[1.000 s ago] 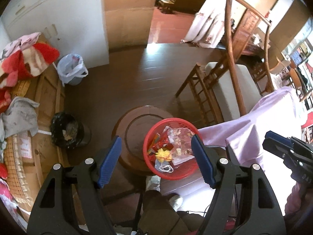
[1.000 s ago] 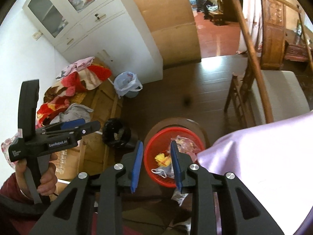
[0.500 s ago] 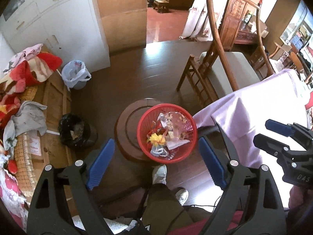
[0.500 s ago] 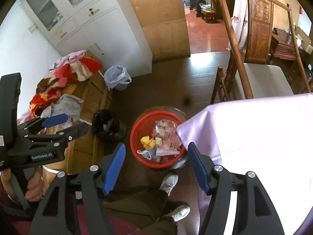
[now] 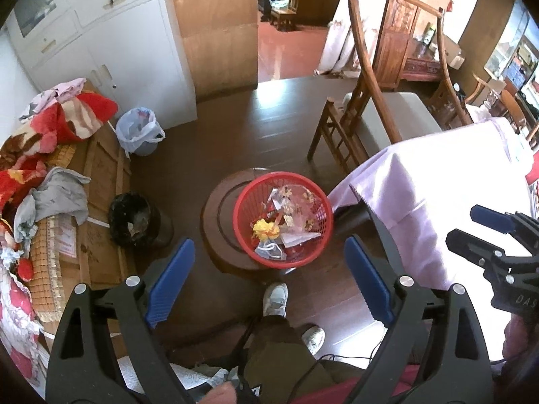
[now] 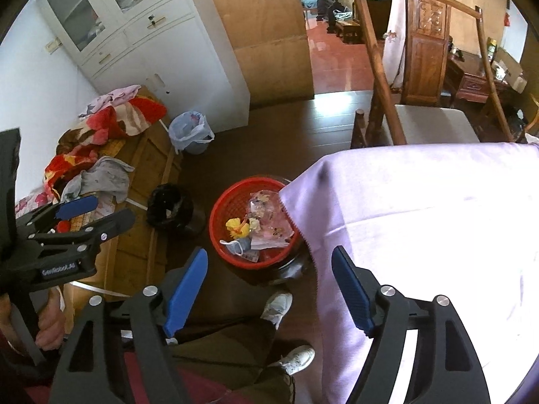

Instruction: Collect trash

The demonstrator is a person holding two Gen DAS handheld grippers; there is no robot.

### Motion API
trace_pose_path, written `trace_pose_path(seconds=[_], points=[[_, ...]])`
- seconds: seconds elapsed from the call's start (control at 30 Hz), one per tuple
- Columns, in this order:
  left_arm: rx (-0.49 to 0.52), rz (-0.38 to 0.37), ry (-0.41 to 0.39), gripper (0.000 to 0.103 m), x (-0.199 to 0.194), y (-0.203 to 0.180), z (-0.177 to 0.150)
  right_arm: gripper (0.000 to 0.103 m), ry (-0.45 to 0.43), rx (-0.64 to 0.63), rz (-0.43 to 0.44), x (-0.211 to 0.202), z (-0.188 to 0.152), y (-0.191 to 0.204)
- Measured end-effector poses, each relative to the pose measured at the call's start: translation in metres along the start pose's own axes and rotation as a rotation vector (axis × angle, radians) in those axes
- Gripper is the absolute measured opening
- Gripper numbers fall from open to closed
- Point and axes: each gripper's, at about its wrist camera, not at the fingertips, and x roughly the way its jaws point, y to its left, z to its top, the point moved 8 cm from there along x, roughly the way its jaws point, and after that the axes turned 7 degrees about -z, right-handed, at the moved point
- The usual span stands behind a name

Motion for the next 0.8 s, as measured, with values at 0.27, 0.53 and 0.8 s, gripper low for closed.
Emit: trace_pose_path(seconds=[0.27, 0.53, 0.8], points=[[-0.02, 0.016, -0.02, 0.09, -0.007, 0.003, 0.007, 0.085, -0.011, -0.002, -0.017, -0.008, 0.003, 0.002], [-0.005, 0.01, -0.003, 0.09, -0.003, -0.001, 0.007, 0.085, 0.018, 0.042, -0.021, -0.001, 0.0, -0.007], [-0.008, -0.011, 0.011, 0.09, 0.004, 0.0, 0.009, 0.085, 0.013, 0.037, -0.048, -0.004, 0.0, -0.006]])
